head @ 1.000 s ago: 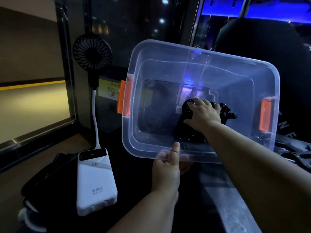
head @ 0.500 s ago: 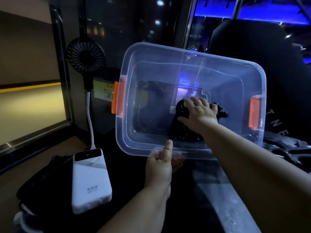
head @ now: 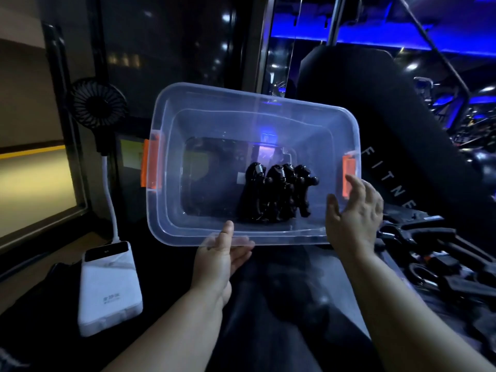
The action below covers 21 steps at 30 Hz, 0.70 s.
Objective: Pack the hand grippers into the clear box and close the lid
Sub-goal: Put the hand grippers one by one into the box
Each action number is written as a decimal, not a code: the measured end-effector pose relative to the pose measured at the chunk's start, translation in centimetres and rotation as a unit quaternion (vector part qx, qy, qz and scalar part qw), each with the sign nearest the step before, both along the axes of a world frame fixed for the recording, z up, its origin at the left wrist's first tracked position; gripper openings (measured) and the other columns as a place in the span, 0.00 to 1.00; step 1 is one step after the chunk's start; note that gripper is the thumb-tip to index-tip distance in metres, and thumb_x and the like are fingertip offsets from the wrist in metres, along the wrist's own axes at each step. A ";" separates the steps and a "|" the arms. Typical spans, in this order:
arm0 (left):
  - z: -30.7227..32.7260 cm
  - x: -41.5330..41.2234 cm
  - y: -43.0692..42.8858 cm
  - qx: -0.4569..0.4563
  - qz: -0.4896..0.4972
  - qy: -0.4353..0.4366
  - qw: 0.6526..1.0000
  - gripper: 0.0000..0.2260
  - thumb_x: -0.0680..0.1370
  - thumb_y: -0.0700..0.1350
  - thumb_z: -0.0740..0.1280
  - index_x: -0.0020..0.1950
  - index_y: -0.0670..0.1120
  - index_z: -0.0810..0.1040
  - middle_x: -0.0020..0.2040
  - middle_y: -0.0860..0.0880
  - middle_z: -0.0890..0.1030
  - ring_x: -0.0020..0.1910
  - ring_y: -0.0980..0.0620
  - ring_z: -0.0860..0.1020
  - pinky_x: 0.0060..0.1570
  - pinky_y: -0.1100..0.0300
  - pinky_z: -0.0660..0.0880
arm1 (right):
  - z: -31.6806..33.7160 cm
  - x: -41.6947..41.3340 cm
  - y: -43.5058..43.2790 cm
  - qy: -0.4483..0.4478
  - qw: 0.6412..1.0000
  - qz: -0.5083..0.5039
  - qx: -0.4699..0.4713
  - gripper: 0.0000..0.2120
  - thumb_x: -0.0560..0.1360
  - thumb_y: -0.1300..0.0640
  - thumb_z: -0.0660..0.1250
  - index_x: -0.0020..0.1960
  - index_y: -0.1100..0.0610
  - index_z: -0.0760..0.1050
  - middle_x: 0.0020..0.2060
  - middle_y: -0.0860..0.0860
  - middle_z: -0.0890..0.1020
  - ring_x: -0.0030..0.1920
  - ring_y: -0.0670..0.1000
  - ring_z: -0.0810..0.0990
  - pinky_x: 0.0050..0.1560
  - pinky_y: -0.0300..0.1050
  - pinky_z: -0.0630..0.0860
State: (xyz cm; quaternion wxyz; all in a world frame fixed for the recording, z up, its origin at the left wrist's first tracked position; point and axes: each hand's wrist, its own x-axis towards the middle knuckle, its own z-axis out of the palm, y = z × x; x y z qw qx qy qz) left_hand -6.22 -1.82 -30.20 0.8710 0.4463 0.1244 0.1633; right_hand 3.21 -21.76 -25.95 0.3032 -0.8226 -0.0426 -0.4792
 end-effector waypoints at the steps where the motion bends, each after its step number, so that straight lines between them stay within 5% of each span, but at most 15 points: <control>1: 0.0 0.0 0.0 0.001 0.000 0.000 1.000 0.11 0.78 0.49 0.66 0.49 0.41 0.74 0.34 0.43 0.83 0.32 0.49 0.83 0.39 0.56 0.81 | -0.4 -0.1 -0.8 0.027 0.999 0.001 0.040 0.27 0.73 0.47 0.60 0.70 0.56 0.67 0.66 0.57 0.71 0.68 0.58 0.65 0.69 0.51 0.57; 11: -0.2 0.0 0.0 0.009 0.000 -0.004 1.000 0.10 0.78 0.50 0.66 0.51 0.44 0.73 0.34 0.45 0.84 0.35 0.49 0.84 0.41 0.55 0.81 | -3.9 0.7 -6.3 0.204 0.961 0.060 0.178 0.25 0.81 0.45 0.51 0.69 0.60 0.70 0.66 0.59 0.75 0.67 0.59 0.70 0.67 0.52 0.63; 18: -0.2 -0.1 -0.1 0.012 0.001 -0.005 1.000 0.09 0.78 0.50 0.66 0.50 0.44 0.73 0.34 0.45 0.84 0.35 0.49 0.84 0.39 0.56 0.80 | -4.6 1.3 -6.9 0.318 0.938 0.037 0.134 0.27 0.82 0.43 0.45 0.69 0.55 0.72 0.68 0.58 0.73 0.70 0.61 0.67 0.70 0.57 0.62; 21: -0.2 -0.1 -0.2 0.016 0.002 -0.007 1.000 0.09 0.78 0.50 0.65 0.50 0.44 0.73 0.34 0.45 0.84 0.35 0.49 0.84 0.41 0.55 0.79 | -4.3 1.2 -6.8 0.355 0.930 0.020 0.093 0.24 0.84 0.50 0.44 0.70 0.59 0.70 0.67 0.60 0.74 0.69 0.61 0.67 0.70 0.54 0.60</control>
